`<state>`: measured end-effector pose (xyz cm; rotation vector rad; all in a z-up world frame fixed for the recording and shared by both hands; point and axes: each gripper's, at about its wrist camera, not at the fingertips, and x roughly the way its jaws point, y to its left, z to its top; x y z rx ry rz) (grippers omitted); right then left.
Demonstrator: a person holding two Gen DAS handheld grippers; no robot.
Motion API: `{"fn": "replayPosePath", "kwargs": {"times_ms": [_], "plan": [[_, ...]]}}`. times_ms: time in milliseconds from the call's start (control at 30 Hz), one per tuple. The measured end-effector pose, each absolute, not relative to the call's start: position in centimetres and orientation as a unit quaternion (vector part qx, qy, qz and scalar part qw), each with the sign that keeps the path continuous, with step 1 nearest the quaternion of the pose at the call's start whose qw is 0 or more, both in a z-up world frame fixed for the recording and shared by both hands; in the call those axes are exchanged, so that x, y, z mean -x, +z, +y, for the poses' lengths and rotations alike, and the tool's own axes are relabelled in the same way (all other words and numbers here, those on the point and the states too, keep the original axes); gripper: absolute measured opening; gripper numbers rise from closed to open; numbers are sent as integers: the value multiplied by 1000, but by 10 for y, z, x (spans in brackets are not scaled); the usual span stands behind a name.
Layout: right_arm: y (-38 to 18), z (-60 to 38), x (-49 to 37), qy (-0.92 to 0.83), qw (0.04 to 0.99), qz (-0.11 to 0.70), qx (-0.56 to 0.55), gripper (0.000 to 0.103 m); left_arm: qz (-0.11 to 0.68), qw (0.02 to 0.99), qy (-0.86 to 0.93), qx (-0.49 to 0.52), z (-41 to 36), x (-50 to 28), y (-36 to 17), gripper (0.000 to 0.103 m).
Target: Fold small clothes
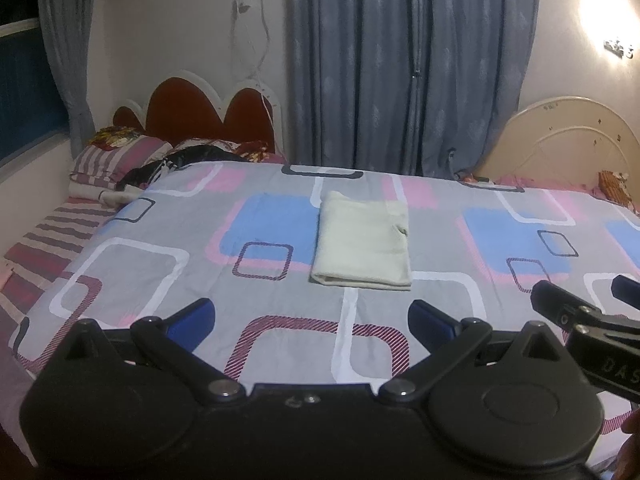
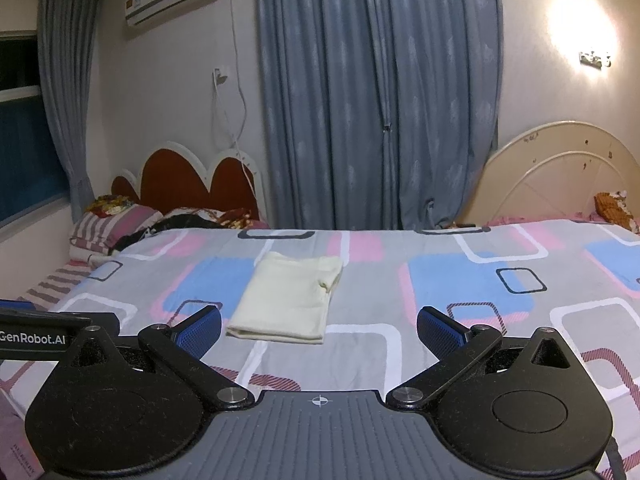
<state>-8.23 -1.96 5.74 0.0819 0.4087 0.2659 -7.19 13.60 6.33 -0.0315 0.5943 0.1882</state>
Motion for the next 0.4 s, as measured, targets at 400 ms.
{"fn": "replayPosePath", "kwargs": {"times_ms": [400], "plan": [[44,-16,54,129,964,227,-40,103,270,961,64,20,145,49,46,100]]}}
